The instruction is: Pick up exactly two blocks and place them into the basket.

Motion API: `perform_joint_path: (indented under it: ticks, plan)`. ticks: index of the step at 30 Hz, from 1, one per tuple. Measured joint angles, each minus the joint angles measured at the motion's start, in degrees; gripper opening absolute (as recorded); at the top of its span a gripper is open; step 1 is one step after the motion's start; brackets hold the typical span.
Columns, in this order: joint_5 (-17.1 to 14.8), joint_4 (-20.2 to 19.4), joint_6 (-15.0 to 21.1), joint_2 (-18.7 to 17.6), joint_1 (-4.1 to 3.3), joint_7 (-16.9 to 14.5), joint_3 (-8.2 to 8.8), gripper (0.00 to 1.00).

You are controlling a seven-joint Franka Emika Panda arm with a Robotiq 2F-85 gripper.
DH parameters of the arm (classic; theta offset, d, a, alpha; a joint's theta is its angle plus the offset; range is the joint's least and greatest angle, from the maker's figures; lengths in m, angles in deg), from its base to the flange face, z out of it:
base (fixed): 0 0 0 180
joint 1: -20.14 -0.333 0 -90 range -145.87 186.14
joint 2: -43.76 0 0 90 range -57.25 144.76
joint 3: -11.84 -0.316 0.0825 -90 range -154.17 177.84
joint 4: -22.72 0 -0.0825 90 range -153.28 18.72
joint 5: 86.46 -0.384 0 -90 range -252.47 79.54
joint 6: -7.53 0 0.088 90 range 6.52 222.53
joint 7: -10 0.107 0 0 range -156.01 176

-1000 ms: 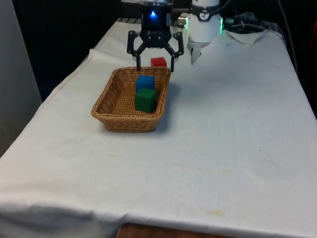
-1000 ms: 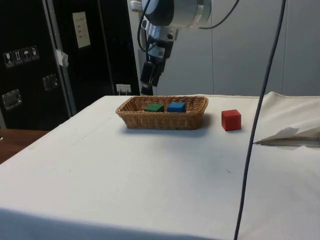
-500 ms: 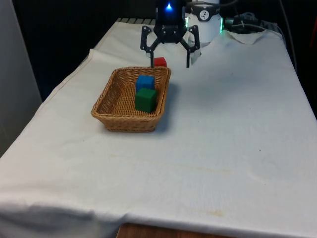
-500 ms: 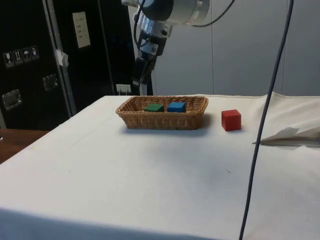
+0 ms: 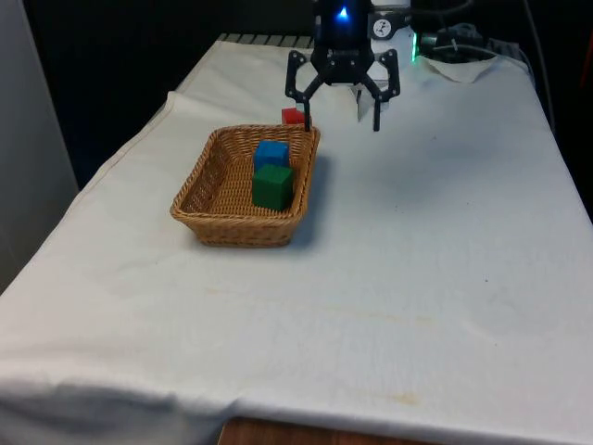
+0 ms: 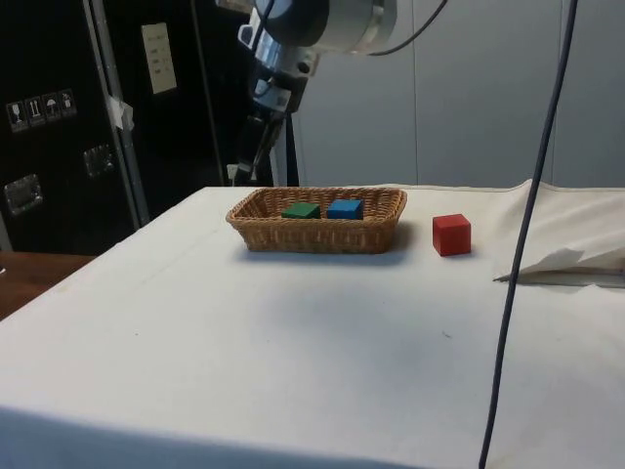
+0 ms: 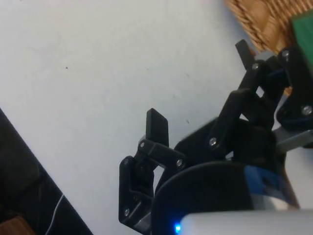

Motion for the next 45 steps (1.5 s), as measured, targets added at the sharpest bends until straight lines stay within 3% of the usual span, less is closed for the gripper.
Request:
perform_joint_path:
  ticks: [2,9,17,25,36,45]
  plan:
    - [0.0,0.0,0.0,0.0,0.0,0.0,0.0,1.0]
    - [0.0,4.6,-0.2,-4.1,0.0,2.7,-2.52,1.0]
    - [0.0,8.3,0.2,-9.2,0.0,2.4,-3.38,1.0]
    - [0.0,9.8,0.2,-10.6,0.06,0.9,-3.72,1.0]
    - [0.0,11.9,-0.7,-12.2,-0.06,3.4,-4.58,1.0]
    - [1.2,13.2,-2.7,-13.3,-0.06,5.3,-4.13,1.0]
